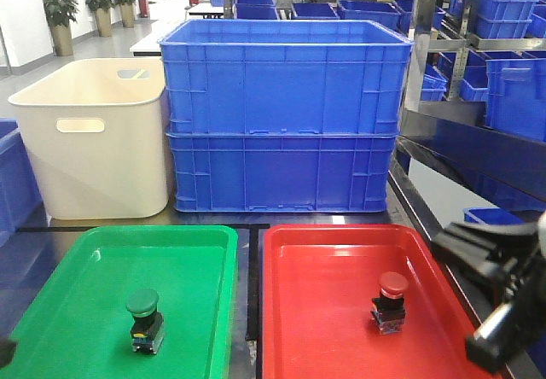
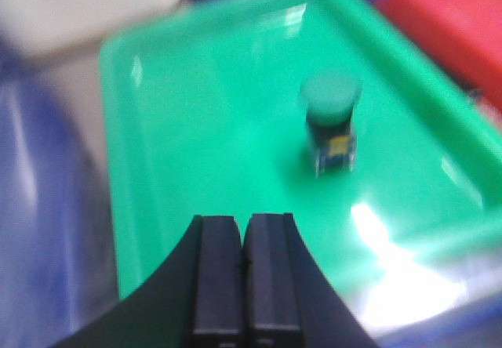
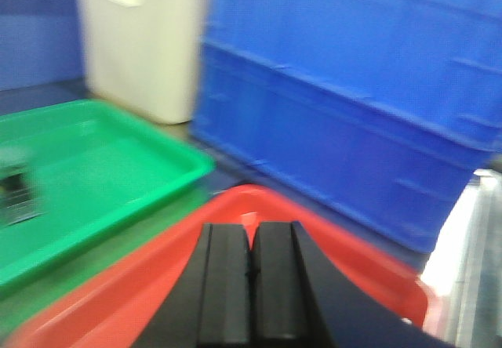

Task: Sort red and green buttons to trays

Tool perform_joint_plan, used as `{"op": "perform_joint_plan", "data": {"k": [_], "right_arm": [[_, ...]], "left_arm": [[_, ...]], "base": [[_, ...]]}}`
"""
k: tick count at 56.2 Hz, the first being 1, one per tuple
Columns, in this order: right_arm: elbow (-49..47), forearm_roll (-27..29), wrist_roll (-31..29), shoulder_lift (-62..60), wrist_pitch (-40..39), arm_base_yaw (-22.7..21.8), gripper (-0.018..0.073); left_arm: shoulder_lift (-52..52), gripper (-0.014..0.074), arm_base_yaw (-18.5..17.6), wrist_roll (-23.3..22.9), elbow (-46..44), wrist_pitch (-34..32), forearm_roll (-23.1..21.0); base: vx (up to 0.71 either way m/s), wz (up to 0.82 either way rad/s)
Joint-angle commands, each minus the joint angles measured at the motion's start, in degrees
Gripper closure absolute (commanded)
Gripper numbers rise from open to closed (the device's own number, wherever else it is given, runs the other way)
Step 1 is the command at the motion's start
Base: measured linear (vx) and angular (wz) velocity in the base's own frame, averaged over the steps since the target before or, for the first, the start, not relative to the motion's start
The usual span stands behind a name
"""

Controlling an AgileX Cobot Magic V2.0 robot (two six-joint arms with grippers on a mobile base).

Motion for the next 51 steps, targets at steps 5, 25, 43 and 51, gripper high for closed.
{"op": "perform_joint_plan", "data": {"k": [5,25,43,51], "right_arm": [[2.51,-5.72,13.52,-6.41,-2.62,-0.32,0.0569],[10.69,-5.73,13.66,-13.24,6.42,-0.32,0.0568],[10.69,-5.72,13.60,-13.24,6.42,-0.32,0.0568],[10.69,-5.72,13.60,-13.24,6.42,-0.32,0.0568]], "left_arm": [[-10.39,0.0602,-0.21,2.41,2.55,2.59,-6.66],[-28.25,0.0602,-0.21,2.84,10.08,-0.67,-12.78],[-28.94,0.0602,-0.21,2.84,10.08,-0.78,-12.78],[-29.02,0.0602,-0.21,3.55,11.20,-1.89,-12.08]], "base": [[0.00,0.00],[0.00,0.00],[0.00,0.00],[0.00,0.00]]}}
